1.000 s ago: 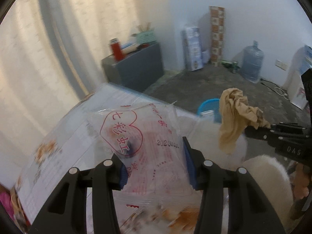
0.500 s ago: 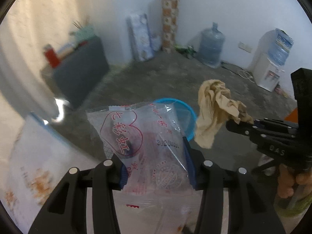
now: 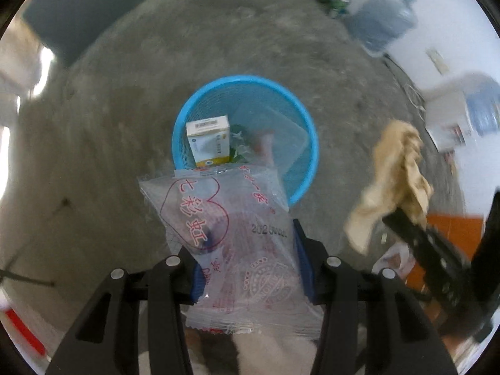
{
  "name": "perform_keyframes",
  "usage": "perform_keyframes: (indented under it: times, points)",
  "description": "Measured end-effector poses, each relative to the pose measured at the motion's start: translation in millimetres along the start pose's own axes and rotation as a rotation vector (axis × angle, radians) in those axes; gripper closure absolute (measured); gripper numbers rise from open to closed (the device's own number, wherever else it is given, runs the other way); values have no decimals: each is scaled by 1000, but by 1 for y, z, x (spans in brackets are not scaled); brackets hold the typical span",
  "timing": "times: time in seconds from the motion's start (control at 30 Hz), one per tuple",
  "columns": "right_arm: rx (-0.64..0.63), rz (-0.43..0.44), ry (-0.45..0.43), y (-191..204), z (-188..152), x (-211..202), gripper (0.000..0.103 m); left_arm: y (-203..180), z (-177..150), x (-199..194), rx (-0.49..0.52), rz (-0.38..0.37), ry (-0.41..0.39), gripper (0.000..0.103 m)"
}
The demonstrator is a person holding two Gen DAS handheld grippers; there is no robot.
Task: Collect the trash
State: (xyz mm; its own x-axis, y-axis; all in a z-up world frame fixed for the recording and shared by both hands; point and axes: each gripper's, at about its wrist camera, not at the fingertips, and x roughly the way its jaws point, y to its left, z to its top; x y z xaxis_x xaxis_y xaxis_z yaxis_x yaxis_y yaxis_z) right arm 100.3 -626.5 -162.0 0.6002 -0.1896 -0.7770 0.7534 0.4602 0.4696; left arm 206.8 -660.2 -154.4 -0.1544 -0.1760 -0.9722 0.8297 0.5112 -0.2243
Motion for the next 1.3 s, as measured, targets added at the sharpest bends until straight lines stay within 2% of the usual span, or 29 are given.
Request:
perform_keyframes:
  times: [0.2, 0.3, 0.47, 0.53, 0.6, 0.63, 0.83, 1.17, 1.3]
  points:
    - [26, -39, 60, -22, 18, 42, 95, 12, 33, 56, -128, -1, 85, 57]
    - [44, -44, 88, -32, 28, 64, 94, 20, 42, 73, -175, -15, 113, 53]
    - [70, -20, 120, -41, 34, 88, 91, 19, 51, 98, -222, -18, 125, 50]
    - [79, -14, 136, -43, 34, 96, 89, 17, 54, 105, -231, -19, 135, 45]
    - [93, -10, 163, -46, 34, 105, 79, 16, 55, 110, -236, -3, 152, 36]
    - [97, -8, 177, -48, 34, 109, 69, 16, 55, 113, -238, -1, 163, 34]
    - [100, -23, 212, -51, 30, 108, 52, 23, 50, 117, -270, -15, 198, 26]
    - [111, -50, 188, -53, 30, 91, 49, 19, 48, 100, -240, -9, 170, 25]
    - [102, -60, 170, -45, 27, 71, 48, 17, 43, 75, -232, -14, 139, 25]
